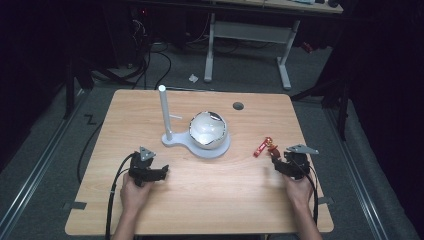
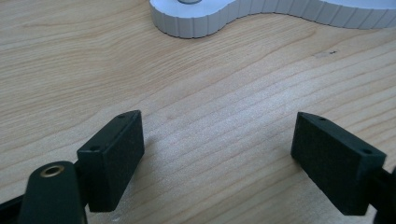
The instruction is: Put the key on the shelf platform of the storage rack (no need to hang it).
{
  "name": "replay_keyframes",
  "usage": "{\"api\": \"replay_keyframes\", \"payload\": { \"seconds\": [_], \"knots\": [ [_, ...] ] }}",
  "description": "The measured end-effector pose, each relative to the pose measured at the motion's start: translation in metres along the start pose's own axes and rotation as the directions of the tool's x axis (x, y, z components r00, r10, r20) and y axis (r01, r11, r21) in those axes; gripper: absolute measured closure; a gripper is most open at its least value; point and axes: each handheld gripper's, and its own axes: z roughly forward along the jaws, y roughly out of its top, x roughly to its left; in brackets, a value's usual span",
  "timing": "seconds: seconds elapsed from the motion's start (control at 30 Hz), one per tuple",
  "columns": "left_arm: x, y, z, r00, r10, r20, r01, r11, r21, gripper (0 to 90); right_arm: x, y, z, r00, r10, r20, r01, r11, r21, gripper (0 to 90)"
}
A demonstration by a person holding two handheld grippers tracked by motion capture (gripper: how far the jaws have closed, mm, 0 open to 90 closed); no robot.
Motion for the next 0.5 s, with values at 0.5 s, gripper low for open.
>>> {"api": "replay_keyframes", "payload": {
  "seconds": [0.5],
  "knots": [
    [-0.001, 0.0, 0.0, 1.0, -0.001, 0.001, 0.001, 1.0, -0.002, 17.4, -0.002, 0.006, 0.028, 0.9998, -0.015, 0.015, 0.014, 0.9989, 0.044, 44.0]
  ]
}}
